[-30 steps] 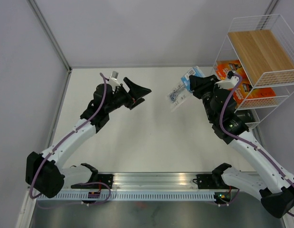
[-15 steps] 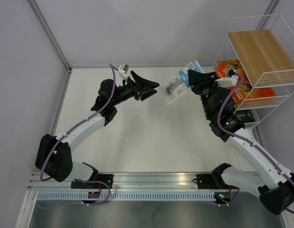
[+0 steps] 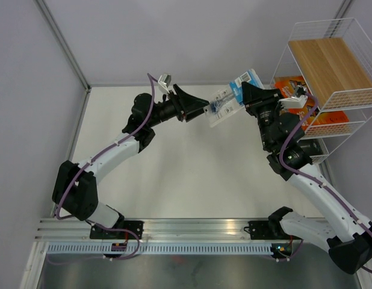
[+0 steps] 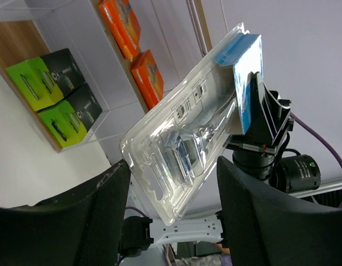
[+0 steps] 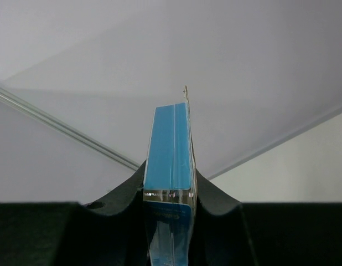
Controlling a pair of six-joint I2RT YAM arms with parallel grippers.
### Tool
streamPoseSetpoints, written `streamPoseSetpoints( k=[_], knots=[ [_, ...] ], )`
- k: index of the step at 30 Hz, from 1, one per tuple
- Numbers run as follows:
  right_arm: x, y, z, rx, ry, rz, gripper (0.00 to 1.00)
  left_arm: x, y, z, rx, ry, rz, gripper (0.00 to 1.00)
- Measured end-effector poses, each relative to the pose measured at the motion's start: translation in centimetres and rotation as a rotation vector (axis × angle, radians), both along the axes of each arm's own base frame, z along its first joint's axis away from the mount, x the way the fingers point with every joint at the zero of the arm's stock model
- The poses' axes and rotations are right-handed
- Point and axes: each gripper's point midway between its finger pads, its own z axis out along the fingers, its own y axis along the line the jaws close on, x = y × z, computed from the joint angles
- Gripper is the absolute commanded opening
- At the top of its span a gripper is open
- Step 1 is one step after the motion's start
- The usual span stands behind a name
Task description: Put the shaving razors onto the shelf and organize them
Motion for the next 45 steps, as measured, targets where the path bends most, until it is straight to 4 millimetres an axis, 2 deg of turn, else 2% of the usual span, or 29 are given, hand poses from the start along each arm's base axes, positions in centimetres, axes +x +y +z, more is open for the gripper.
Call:
streamPoseSetpoints(
  k=[2, 7, 8, 13, 15, 16, 18, 21, 24, 27, 28, 29, 30, 31, 34, 36, 41, 45],
  knots=[
    [-0.3, -0.2, 0.6, 0.013, -0.018, -0.001, 0.01, 0.1, -0.7, 0.0, -0.003, -0.005, -0.019, 0.56],
    [-0.4, -0.3, 0.9, 0.015, -0.027, 0.000, 0.02, -0.7, -1.9, -0.1, -0.012, -0.014, -0.064, 0.55],
    [-0.4, -0.4, 0.9, 0.016, -0.027, -0.002, 0.02, -0.8, -2.0, 0.0, -0.019, -0.022, -0.070, 0.52],
    [-1.0, -1.2, 1.8, 0.021, -0.046, -0.025, 0.02, -0.5, -2.5, 0.6, -0.076, -0.032, -0.102, 0.28],
    [-1.2, -1.7, 2.0, 0.025, -0.051, -0.043, 0.03, -0.4, -2.8, 1.4, -0.117, -0.038, -0.117, 0.13],
    [-1.3, -2.0, 2.2, 0.029, -0.054, -0.055, 0.06, -0.3, -2.9, 1.9, -0.136, -0.042, -0.125, 0.03],
    [-1.4, -2.6, 2.8, 0.047, -0.061, -0.077, 0.10, -0.3, -3.1, 2.5, -0.159, -0.052, -0.147, 0.02],
    [-1.9, -2.6, 3.9, 0.023, -0.064, -0.068, 0.28, -0.5, -3.3, 2.9, -0.174, -0.059, -0.158, 0.02],
    [-1.9, -2.7, 4.2, -0.008, -0.043, -0.073, 0.34, -0.6, -3.4, 3.2, -0.179, -0.066, -0.161, 0.02],
    [-2.1, -3.0, 4.2, -0.043, -0.019, -0.087, 0.47, -0.3, -3.7, 3.7, -0.186, -0.078, -0.164, 0.02],
    [-2.1, -3.1, 4.0, -0.062, -0.006, -0.095, 0.58, -0.1, -3.9, 3.9, -0.187, -0.081, -0.164, 0.02],
    [-2.1, -3.3, 3.7, -0.084, 0.010, -0.102, 0.80, 0.1, -4.0, 4.2, -0.191, -0.089, -0.165, 0.02],
    [-2.1, -3.4, 3.1, -0.115, 0.031, -0.108, 0.80, 0.2, -4.1, 4.3, -0.192, -0.092, -0.165, 0.02],
    [-2.1, -3.5, 2.3, -0.161, 0.063, -0.114, 0.98, 0.4, -4.1, 4.5, -0.196, -0.097, -0.165, 0.02],
    [-2.3, -4.2, 1.1, -0.245, 0.124, -0.141, 0.98, 1.3, -4.3, 5.5, -0.205, -0.117, -0.157, 0.02],
    [-2.9, -5.1, 1.2, -0.290, 0.152, -0.168, 0.98, 2.1, -4.1, 6.1, -0.208, -0.127, -0.145, 0.02],
    [-6.1, -7.2, 4.3, -0.293, 0.096, -0.179, 0.98, 4.6, -4.3, 7.7, -0.204, -0.155, -0.117, 0.02],
    [-8.5, -7.7, 7.0, -0.292, 0.032, -0.139, 0.98, 6.7, -5.5, 9.5, -0.217, -0.190, -0.117, 0.02]
  ],
)
